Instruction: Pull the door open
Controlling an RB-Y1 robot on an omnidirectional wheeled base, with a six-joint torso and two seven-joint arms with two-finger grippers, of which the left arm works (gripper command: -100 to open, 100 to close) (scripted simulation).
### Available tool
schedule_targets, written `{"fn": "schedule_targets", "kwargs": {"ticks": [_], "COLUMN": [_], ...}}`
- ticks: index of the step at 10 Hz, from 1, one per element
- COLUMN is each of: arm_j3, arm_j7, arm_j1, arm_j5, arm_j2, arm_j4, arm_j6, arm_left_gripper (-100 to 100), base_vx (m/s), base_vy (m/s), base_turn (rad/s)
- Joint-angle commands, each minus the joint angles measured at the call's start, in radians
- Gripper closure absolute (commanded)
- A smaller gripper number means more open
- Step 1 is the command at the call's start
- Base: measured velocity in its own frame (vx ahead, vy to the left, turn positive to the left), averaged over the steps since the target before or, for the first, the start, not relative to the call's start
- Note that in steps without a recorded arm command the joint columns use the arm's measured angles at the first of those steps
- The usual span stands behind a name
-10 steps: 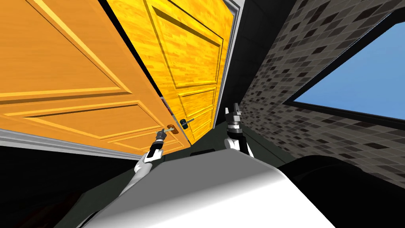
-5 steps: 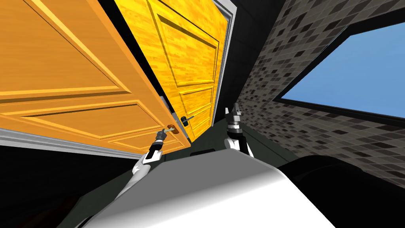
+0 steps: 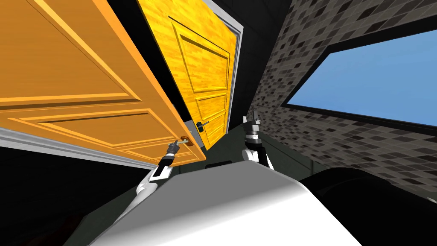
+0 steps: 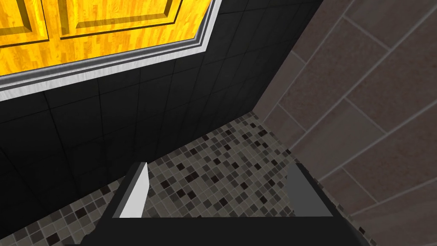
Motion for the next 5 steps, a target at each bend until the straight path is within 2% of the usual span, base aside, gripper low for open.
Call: {"fn": "schedule_targets", "kwargs": {"ticks": [1, 2, 3, 4, 5], "arm_j3": [-0.024, -0.01, -0.023, -0.026, -0.032], "arm_j7": [0.016, 0.01, 0.027, 0.031, 0.04], "arm_j1": [0.018, 0.019, 0.043, 0.048, 0.059], "arm_j5": [-0.004, -0.001, -0.003, -0.003, -0.004], "arm_j2": [0.007, 0.008, 0.025, 0.03, 0.04], "arm_j4": [-0.022, -0.023, -0.026, -0.026, -0.028], "arm_j6": [-0.017, -0.002, -0.032, -0.04, -0.058], "arm_left_gripper": [100, 100, 100, 100, 100], "base_vx": [-0.235, -0.109, -0.142, -0.205, -0.206], "base_vy": [0.117, 0.049, 0.045, 0.068, 0.05], "base_turn": [-0.121, -0.021, -0.153, -0.14, -0.126]}}
